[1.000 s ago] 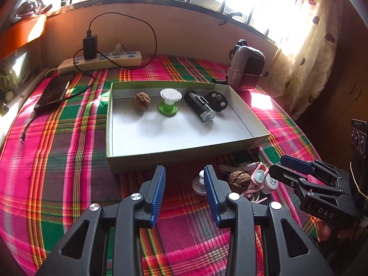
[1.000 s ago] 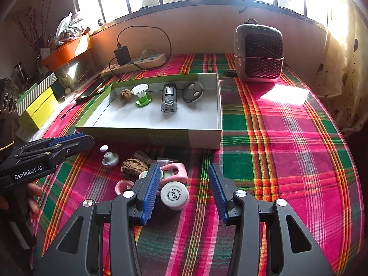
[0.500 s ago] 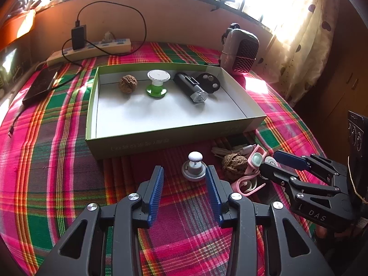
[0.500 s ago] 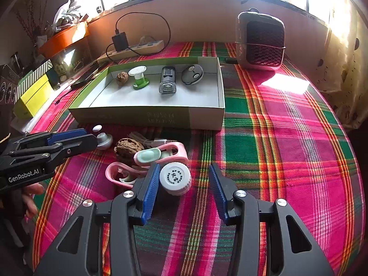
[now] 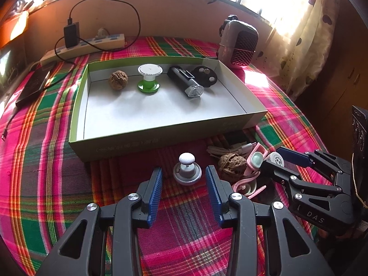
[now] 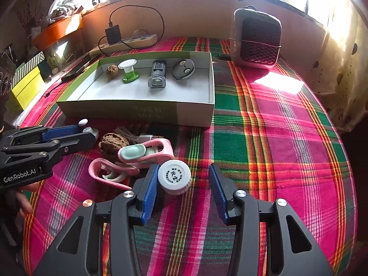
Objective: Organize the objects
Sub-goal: 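Grasp the white knob with the left gripper while the right grasps the white round container, then carry the white knob in the left gripper while the right carries the container to the box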
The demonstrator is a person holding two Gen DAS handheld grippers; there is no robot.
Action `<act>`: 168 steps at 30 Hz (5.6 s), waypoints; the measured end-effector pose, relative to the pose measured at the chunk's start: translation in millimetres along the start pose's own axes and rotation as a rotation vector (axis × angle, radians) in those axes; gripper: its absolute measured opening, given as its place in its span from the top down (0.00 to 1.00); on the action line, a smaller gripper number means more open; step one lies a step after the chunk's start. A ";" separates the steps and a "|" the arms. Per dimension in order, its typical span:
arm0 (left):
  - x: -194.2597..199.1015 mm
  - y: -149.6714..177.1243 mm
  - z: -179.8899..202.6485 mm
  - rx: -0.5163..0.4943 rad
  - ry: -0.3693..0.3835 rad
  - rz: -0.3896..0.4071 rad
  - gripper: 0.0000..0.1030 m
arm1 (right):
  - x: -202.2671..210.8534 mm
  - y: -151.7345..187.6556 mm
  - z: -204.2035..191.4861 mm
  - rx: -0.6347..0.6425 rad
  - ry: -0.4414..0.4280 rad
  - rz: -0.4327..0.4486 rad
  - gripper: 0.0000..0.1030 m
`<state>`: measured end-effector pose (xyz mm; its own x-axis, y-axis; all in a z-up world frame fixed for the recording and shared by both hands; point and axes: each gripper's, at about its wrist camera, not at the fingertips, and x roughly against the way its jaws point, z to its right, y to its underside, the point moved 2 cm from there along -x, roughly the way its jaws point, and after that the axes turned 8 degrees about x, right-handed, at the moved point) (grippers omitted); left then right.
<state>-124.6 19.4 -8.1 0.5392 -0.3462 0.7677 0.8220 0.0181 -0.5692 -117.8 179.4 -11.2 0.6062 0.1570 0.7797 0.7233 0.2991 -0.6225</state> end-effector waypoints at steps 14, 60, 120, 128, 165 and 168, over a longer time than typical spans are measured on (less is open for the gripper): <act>-6.2 -6.6 4.2 0.003 -0.034 -0.002 0.65 | -0.6 1.5 11.1 0.000 0.027 -0.008 0.56; -7.0 -5.8 4.1 -0.008 -0.076 0.021 0.77 | 0.1 2.3 15.2 0.006 0.019 -0.002 0.72; 39.2 -34.9 3.4 -0.036 -0.107 0.138 0.77 | 42.4 -58.3 1.9 0.054 -0.069 0.144 0.72; 34.4 -47.7 -16.6 0.004 -0.138 0.140 0.77 | 27.6 -86.5 -11.3 0.072 -0.121 0.154 0.72; -30.7 -80.0 -49.1 0.002 -0.183 0.077 0.77 | -88.0 -140.9 -43.1 0.129 -0.229 0.011 0.72; -33.1 -80.5 -47.9 -0.005 -0.184 0.075 0.77 | -92.3 -140.7 -43.3 0.133 -0.224 0.005 0.72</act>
<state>-217.3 -15.4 -1.8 0.6234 -0.1671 0.7639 0.7778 0.0321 -0.6277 -261.2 82.0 1.5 0.5105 0.3593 0.7812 0.6615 0.4163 -0.6238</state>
